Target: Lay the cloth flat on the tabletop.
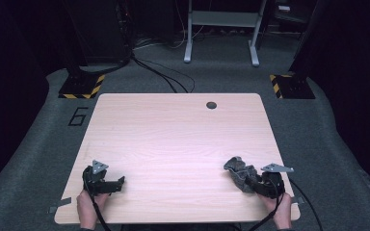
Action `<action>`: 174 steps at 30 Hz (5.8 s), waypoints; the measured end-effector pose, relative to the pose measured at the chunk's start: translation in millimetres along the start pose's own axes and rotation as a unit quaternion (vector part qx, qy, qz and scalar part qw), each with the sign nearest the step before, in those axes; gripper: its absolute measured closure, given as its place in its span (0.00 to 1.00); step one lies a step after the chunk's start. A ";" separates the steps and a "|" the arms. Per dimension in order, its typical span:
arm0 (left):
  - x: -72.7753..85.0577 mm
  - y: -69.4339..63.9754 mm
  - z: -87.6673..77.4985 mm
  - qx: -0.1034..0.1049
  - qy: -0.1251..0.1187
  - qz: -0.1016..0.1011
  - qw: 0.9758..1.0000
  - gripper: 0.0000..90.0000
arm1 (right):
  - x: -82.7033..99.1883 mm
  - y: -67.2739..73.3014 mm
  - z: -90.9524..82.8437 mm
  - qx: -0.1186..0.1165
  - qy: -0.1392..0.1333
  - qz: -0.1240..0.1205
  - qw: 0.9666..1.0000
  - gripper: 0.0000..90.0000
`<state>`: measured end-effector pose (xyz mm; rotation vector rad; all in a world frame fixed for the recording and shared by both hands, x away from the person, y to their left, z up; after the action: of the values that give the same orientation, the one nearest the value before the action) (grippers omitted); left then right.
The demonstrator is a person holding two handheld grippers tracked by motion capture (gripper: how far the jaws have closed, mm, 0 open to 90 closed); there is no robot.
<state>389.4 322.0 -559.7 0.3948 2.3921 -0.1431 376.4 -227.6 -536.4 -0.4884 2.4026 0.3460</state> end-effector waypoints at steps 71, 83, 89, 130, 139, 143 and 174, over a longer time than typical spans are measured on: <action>-11.4 -14.9 -8.2 0.026 -0.017 0.018 0.999 0.03 | -129.6 153.7 75.1 -0.104 -0.028 -0.160 0.981 0.35; -79.0 -60.3 -15.0 0.102 -0.062 0.086 0.989 0.17 | -127.3 164.6 53.4 -0.124 -0.062 -0.150 0.979 0.54; -99.3 -71.7 -11.6 0.111 -0.067 0.104 0.986 0.22 | -124.7 174.3 54.4 -0.118 -0.060 -0.166 0.977 0.60; -128.0 -92.6 16.7 0.104 -0.063 0.160 0.980 0.98 | -83.9 164.5 30.0 -0.090 -0.053 -0.182 0.978 0.97; -128.1 -83.6 17.7 0.106 -0.053 0.148 0.982 0.98 | -43.0 139.2 8.8 -0.054 -0.028 -0.178 0.982 0.97; -122.9 -88.5 22.9 0.121 -0.030 0.153 0.980 0.96 | -35.7 122.0 7.8 -0.062 -0.008 -0.150 0.987 0.69; -117.3 -102.2 31.2 0.147 0.011 0.217 0.965 0.83 | -109.9 205.4 84.4 -0.080 0.001 -0.146 0.986 0.77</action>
<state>459.6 190.2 -506.0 1.0506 2.2467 -0.2934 413.6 15.2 -503.8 -0.9021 2.2713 0.4085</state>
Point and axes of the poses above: each handheld gripper's, and its own axes: z roughly forward along the jaws, x roughly out of its underside, y roughly to its left, the point moved 4 cm from there along z, roughly forward along the jaws, and after that the axes turned 5 degrees about y, right-handed, at the moved point
